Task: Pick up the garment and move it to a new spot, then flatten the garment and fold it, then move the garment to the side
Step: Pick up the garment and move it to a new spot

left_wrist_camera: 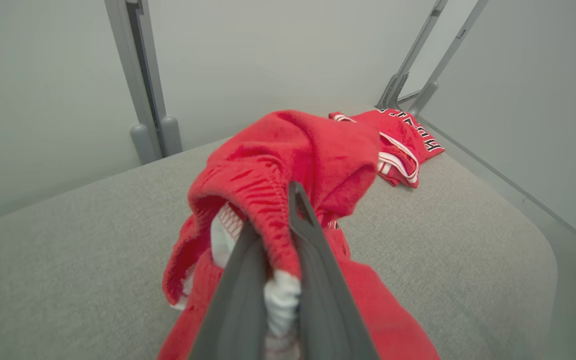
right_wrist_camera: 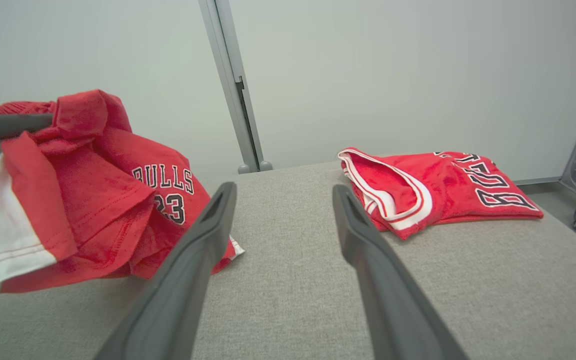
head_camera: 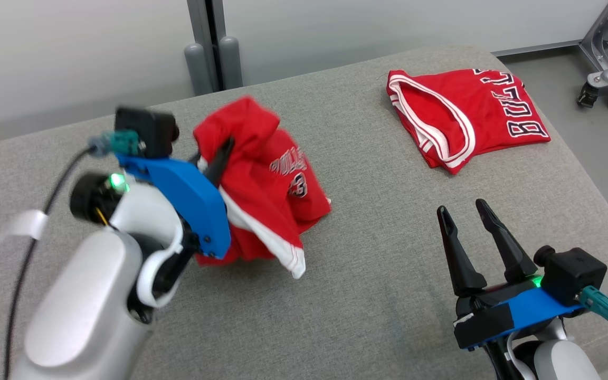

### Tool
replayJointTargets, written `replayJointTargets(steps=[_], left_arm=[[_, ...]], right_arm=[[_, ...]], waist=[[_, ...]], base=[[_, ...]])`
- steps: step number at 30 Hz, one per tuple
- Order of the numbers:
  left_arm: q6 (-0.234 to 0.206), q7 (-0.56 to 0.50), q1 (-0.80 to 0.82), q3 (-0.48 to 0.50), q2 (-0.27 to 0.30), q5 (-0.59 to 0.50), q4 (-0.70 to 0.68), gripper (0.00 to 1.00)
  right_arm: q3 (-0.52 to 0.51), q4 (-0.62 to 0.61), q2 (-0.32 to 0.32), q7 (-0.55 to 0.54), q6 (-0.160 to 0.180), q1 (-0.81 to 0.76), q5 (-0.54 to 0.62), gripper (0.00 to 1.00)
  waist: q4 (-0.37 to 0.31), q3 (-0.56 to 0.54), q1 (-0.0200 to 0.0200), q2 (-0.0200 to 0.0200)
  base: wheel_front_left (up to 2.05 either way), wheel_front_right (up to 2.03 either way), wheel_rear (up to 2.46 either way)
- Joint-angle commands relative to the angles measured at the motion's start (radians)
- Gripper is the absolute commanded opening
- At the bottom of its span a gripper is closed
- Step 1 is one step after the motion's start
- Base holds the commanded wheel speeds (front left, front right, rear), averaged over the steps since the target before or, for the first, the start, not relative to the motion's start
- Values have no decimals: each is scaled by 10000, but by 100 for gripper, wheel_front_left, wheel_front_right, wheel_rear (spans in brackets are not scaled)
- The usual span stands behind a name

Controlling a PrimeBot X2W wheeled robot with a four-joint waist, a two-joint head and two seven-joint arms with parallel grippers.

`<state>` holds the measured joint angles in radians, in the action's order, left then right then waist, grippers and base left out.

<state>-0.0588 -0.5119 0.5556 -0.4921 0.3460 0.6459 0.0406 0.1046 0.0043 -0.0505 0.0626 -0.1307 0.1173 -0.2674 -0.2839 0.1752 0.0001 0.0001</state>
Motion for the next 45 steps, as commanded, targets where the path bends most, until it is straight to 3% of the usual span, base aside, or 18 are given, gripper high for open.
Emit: replayJointTargets(steps=[1,2,4,5,6,14,21,32,45], left_arm=[[-97,240,-271,-16,-175,8,359,0],[-181,513,-386,-13,-331,-21,778,0],[-272,961,-656,-114,-662,-40,1660,31],[-260,1134,-770,-176,-818,-27,2085,96],[-220,1333,-830,-209,-969,8,2455,100],[293,2893,-1326,-96,-1730,426,3724,100],[760,4770,-2351,545,-1499,749,2810,100],[493,7094,-4032,1293,-474,18,1542,100],[-91,7696,-5408,1851,38,-648,1567,100]], right_arm=[[-7,43,-6,56,-2,77,-73,100],[-3,80,-5,83,-2,100,-65,100],[-6,147,-4,95,-3,132,-41,100],[3,169,-4,99,-3,151,-21,100],[1,186,-3,89,-3,159,11,100],[-285,97,-6,-127,-2,-133,236,100],[-480,-136,-4,-383,-3,-474,368,100],[-1043,-79,-7,-537,-3,-786,462,100],[-1457,1079,-8,-251,-3,-1178,306,100]], waist=[[7,21,-1,-1],[20,29,-1,-1],[100,11,-1,-1],[147,-11,-1,-1],[209,-44,-1,-1],[930,-499,-1,-1],[1634,-1011,-1,-1],[2413,-1481,-1,-1],[2818,-1778,-1,-1]], base=[[0,0,0],[0,0,0],[0,0,0],[0,0,0],[0,0,0],[0,0,0],[0,0,0],[0,0,0],[0,0,0]])
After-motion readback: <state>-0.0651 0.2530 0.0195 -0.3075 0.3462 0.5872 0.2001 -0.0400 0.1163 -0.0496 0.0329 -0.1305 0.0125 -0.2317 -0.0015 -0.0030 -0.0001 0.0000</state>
